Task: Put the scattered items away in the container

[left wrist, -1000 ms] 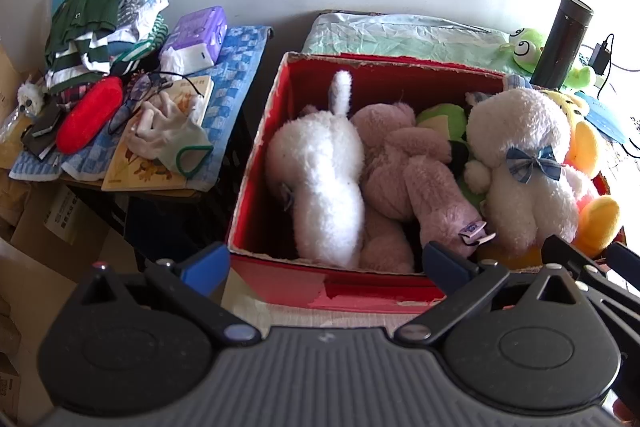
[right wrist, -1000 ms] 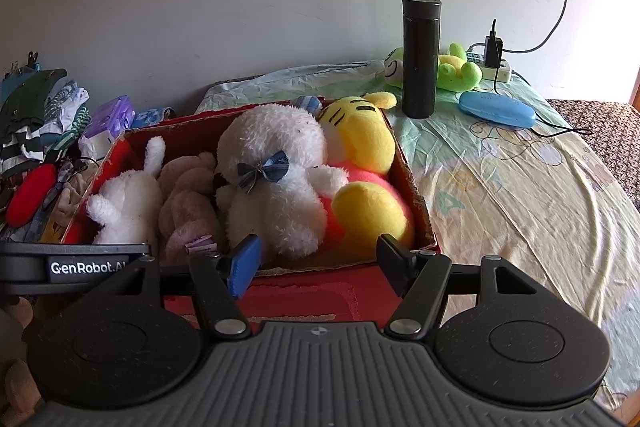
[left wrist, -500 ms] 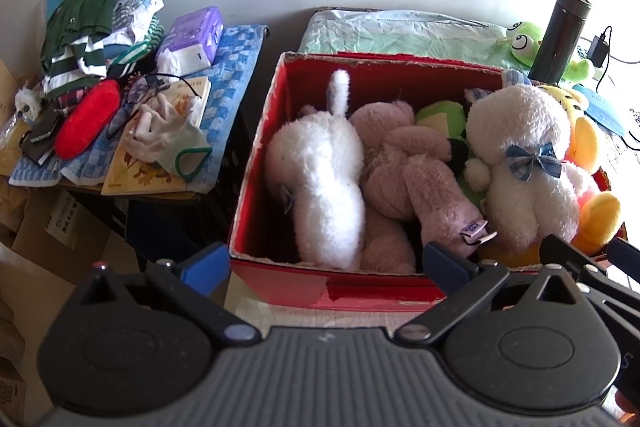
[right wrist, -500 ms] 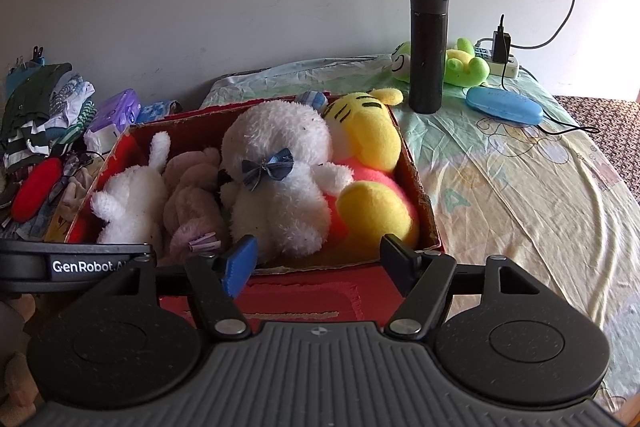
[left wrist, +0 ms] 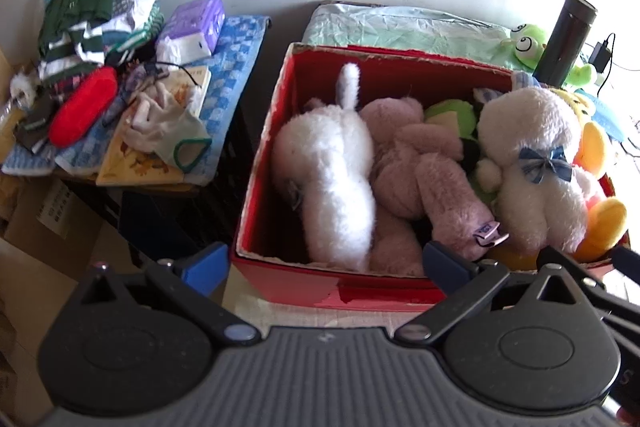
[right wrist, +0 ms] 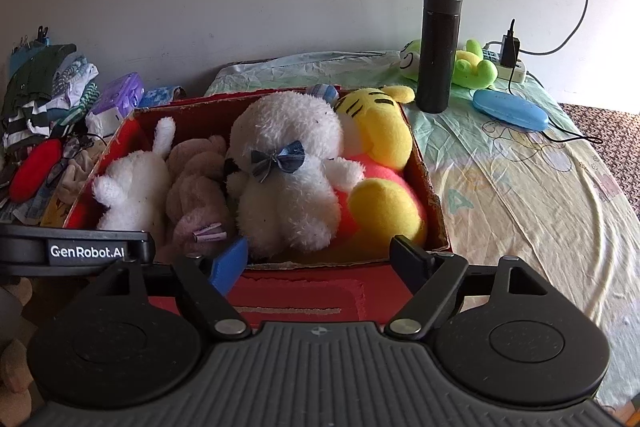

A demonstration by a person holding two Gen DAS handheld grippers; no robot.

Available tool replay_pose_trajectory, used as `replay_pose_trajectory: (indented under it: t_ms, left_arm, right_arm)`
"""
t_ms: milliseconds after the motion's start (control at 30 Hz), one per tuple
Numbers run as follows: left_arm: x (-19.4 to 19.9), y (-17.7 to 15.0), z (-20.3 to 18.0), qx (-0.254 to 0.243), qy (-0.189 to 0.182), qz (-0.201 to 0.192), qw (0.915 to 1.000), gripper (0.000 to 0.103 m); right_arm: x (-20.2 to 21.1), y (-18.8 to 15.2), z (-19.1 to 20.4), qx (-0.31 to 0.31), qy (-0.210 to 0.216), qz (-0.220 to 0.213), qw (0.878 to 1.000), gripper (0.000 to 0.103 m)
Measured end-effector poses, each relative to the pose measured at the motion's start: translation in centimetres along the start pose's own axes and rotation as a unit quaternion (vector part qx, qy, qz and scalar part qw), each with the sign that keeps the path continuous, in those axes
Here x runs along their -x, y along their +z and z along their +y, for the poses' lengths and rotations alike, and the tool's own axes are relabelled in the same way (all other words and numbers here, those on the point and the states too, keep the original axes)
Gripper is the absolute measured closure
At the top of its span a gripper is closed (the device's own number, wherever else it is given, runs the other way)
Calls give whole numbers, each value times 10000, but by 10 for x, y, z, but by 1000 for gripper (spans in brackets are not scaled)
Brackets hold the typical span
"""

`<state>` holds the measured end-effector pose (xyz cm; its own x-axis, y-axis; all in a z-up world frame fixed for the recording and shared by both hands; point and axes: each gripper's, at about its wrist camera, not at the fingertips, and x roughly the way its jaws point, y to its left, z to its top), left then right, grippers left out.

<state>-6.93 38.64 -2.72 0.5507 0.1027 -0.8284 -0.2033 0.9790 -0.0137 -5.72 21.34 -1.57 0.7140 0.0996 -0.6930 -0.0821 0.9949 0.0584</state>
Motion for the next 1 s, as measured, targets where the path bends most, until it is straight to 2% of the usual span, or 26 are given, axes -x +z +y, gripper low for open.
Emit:
replay_pose_trajectory:
  t_ms: [67,133,233,300,500,667,1000]
  left_arm:
    - [7,1,-2,-124,41,-180,9998,1]
    - [17,4,-2,-114,71,-378,9992,1]
    - [37,12,1,-50,-123,-644,9978,1]
    - [42,16,-3,-139,-85,-697,9974,1]
    - [28,20,-4,-64,-31,-405,9992,1]
    - [28,16,-5,-87,65,-439,9990,1]
    - [23,16,-8,-72,-136,-354,9993,2]
  right_arm:
    - [3,4,-4,-188,166,-12,9997,31]
    - [4,11,-8,-331,213,12,9992,31]
    - [10,22,-13,-458,55,-159,9988,30]
    - [9,28,-13,-410,-45,-169,9990,30]
    - [1,37,-7,-184,-210,10,9996,28]
    - [-2,39,-6,-160,-273,59,9995,28]
    - [-4,42,-4,-44,-288,76,9995,26]
